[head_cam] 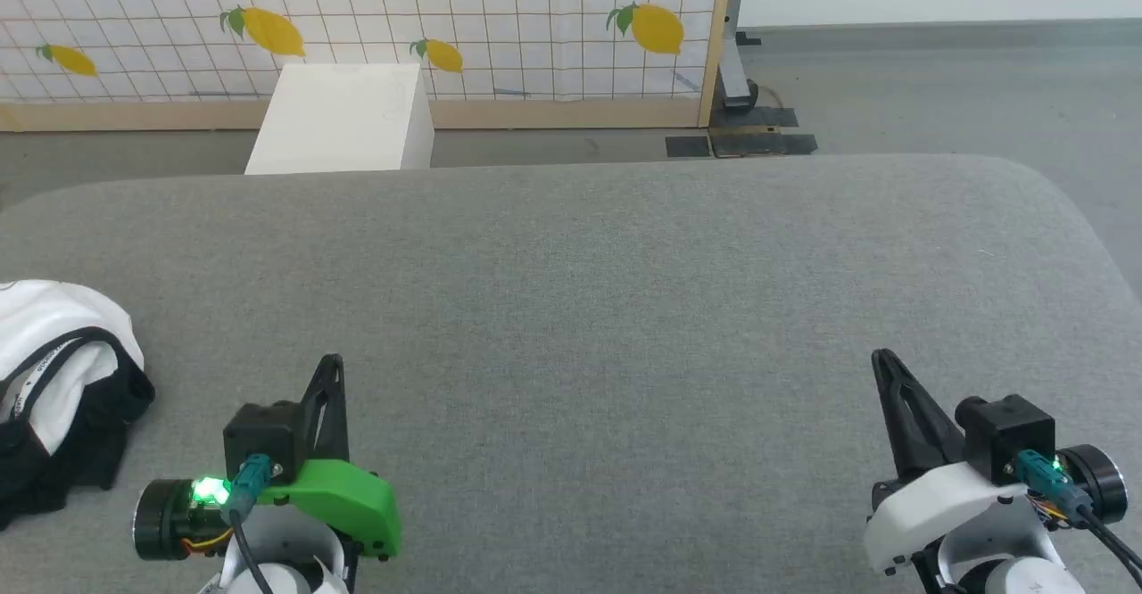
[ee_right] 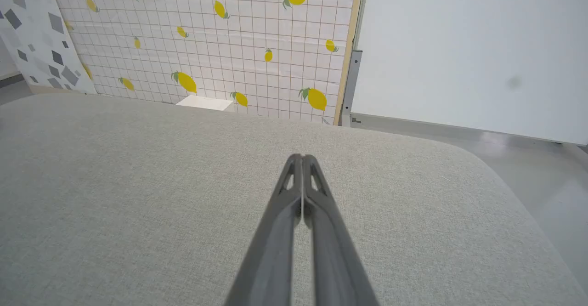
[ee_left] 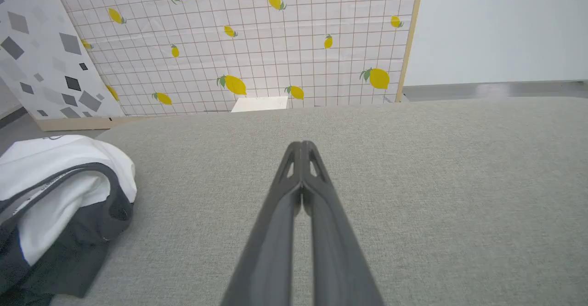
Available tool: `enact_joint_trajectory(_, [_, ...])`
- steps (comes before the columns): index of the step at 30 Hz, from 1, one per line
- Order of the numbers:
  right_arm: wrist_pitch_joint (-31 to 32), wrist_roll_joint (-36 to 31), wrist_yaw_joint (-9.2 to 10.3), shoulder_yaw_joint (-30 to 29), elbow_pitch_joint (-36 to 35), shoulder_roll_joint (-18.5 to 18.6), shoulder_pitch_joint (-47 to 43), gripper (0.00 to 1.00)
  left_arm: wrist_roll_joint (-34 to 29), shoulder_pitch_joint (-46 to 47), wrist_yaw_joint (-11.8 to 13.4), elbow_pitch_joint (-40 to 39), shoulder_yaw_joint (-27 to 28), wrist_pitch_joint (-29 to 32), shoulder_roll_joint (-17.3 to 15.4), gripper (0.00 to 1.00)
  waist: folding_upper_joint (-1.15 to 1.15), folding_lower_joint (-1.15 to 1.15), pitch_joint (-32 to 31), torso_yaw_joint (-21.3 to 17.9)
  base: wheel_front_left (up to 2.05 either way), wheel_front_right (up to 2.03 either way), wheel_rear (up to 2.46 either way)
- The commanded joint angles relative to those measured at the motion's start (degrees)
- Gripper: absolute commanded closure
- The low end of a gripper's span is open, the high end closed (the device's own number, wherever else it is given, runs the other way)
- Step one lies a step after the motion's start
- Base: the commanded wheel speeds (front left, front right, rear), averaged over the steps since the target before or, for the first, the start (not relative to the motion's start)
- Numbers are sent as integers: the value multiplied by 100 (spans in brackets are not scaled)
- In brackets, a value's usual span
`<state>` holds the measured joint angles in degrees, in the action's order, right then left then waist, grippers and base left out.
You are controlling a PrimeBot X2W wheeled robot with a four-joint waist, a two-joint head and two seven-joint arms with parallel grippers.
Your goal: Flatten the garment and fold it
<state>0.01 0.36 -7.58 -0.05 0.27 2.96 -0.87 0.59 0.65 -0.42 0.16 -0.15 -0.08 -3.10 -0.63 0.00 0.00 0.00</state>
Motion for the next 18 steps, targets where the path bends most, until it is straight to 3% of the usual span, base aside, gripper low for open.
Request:
enact_joint_trajectory(1, [-1,-36,9,5,-27,-8,87,100,-59,-65,42,-16,15,8,23,100,63,0,0,0,0,0,0])
enact_joint_trajectory(18, [-1,-36,9,5,-27,-8,87,100,-59,-65,42,-16,15,8,23,100,63,0,0,0,0,0,0])
